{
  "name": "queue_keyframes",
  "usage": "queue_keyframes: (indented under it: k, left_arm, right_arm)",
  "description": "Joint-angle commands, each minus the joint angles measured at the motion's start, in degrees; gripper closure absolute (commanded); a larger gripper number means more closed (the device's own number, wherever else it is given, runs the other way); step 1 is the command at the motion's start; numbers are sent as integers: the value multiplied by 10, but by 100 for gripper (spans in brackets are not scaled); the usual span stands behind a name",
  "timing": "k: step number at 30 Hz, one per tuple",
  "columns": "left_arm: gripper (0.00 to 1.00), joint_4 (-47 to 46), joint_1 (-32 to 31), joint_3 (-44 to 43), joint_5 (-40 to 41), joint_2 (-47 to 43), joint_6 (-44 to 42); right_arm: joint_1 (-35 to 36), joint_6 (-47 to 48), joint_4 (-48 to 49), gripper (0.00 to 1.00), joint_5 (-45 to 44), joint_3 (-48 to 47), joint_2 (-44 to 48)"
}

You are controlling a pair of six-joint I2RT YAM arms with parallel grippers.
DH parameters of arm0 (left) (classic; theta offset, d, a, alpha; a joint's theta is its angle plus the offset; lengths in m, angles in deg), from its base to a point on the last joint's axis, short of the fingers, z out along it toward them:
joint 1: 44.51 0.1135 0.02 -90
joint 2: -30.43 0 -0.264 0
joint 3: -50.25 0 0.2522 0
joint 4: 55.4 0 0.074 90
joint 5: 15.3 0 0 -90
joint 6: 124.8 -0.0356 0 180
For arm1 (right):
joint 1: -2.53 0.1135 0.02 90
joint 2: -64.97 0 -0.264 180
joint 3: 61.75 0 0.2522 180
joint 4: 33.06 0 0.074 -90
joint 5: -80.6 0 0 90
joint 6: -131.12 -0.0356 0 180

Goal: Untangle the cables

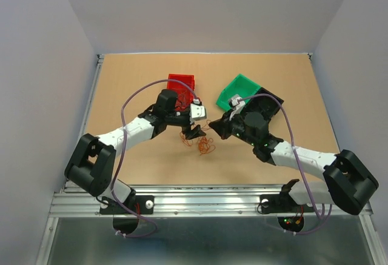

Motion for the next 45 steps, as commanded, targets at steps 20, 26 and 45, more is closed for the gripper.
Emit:
queue_keyframes:
  k: [20,26,45]
  left_arm:
    - [12,-214,75,55,66,-80,140]
    - [13,-203,74,43,56,-52,139]
    - [16,-387,65,87,12,-59,273]
  right_arm:
    - [3,-34,-36,99,-265,-81,85]
    - [4,-45,-67,99,-189,-143,96]
    - [5,-91,-107,99,-79,-281,65]
